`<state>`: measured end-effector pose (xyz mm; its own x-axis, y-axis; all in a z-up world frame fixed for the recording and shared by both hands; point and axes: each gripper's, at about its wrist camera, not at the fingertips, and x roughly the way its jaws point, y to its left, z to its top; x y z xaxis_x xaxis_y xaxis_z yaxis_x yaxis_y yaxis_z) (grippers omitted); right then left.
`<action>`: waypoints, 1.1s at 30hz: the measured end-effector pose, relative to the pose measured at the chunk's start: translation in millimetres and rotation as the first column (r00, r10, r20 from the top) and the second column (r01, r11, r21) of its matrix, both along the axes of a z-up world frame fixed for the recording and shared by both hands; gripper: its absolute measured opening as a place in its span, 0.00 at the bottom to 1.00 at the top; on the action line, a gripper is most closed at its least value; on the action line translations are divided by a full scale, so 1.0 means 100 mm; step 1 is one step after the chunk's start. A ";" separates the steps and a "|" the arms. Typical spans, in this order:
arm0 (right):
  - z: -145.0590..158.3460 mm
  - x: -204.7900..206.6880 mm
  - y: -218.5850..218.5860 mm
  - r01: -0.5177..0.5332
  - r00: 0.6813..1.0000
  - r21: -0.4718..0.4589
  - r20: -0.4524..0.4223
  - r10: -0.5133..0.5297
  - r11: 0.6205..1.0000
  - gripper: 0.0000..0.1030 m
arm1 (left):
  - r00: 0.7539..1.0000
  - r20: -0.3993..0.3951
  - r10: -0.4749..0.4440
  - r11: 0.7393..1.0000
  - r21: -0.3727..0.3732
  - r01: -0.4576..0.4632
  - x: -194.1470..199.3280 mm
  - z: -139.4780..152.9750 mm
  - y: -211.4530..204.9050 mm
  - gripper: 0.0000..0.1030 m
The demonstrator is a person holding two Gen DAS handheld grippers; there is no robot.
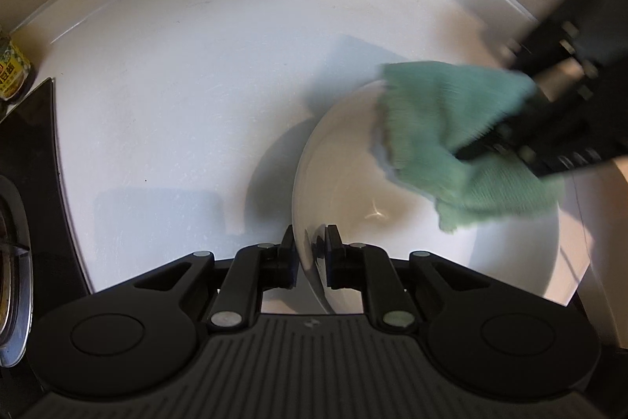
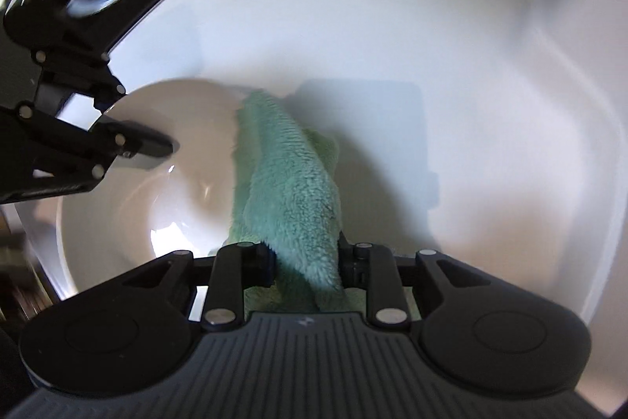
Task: Clean bowl
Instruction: 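Rub the towel around the bowl's inner wall with the right gripper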
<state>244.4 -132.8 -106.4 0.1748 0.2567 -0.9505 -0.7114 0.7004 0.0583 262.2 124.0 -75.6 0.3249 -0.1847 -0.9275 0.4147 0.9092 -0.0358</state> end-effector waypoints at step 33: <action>0.10 -0.07 -0.71 0.192 0.979 0.062 -0.084 -0.186 0.979 0.21 | 0.989 -0.050 -0.137 0.985 0.095 0.141 0.08 0.07 -0.33 0.12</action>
<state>237.2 -204.2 -96.3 0.1529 0.2919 -0.9441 -0.5580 0.8140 0.1613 270.4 90.9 -69.0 0.2612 -0.1332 -0.9561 0.5375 0.8428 0.0295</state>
